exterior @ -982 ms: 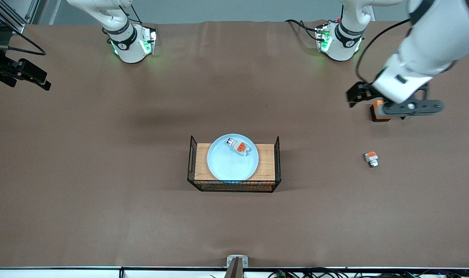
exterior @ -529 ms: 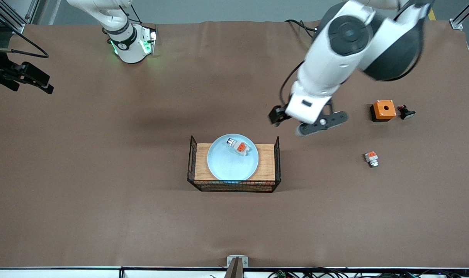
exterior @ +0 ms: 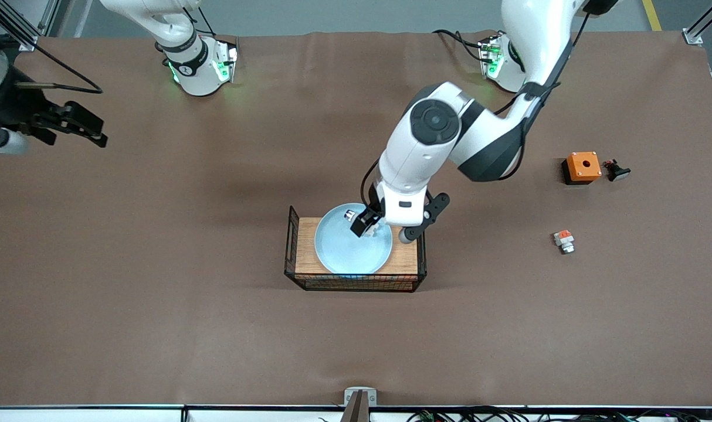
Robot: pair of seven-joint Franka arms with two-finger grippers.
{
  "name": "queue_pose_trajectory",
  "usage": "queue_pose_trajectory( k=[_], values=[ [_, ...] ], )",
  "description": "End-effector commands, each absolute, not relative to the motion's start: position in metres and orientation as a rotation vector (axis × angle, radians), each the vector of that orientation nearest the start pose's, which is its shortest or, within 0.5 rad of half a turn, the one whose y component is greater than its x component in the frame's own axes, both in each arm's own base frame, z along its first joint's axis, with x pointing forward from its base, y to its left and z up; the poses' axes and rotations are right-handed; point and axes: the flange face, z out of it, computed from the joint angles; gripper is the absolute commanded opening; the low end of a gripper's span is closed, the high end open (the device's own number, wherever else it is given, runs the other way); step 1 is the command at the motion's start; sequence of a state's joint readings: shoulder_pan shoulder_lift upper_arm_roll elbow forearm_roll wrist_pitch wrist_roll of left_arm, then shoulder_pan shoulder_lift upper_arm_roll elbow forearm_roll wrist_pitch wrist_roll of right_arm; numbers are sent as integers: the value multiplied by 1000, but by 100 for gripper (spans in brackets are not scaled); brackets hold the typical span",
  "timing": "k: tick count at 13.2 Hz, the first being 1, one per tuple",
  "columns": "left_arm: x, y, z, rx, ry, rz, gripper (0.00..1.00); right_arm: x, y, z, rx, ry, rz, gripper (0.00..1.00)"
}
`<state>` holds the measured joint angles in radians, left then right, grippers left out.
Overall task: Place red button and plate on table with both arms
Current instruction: 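Lower the left gripper and grasp the white-orange button on the plate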
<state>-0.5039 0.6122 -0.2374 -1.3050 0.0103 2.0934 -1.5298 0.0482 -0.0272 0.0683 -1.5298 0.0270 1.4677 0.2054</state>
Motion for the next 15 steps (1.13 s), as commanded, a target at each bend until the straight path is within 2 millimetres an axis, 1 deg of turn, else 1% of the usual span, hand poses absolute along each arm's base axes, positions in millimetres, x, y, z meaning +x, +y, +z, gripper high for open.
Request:
queue_pose_trajectory(
  k=[1,3,4,6,7,8,10,11,14,15],
  values=[
    [568,-492,391,-2973,-1476,3,86,526,108,651,-3122,217,60,99],
    [563,-499,378,-2927,-1522,18,86,524,134,644,-3100,455,83,100],
    [561,-500,373,-2918,-1517,26,86,520,155,641,-3094,513,91,100],
    [565,-498,365,-2908,-1523,21,84,518,184,631,-3090,533,111,100],
    [566,-497,360,-2904,-1526,20,80,515,197,628,-3090,521,100,100],
    [568,-496,361,-2906,-1531,14,77,515,212,621,-3086,553,101,100],
    [569,-497,362,-2914,-1536,8,73,516,239,604,-3071,679,117,100],
    [568,-498,360,-2915,-1534,9,73,516,251,596,-3068,706,124,100],
    [565,-503,352,-2916,-1522,15,70,521,266,578,-3076,703,144,100],
    [565,-504,346,-2912,-1517,20,69,520,273,573,-3082,690,152,100]
  ],
)
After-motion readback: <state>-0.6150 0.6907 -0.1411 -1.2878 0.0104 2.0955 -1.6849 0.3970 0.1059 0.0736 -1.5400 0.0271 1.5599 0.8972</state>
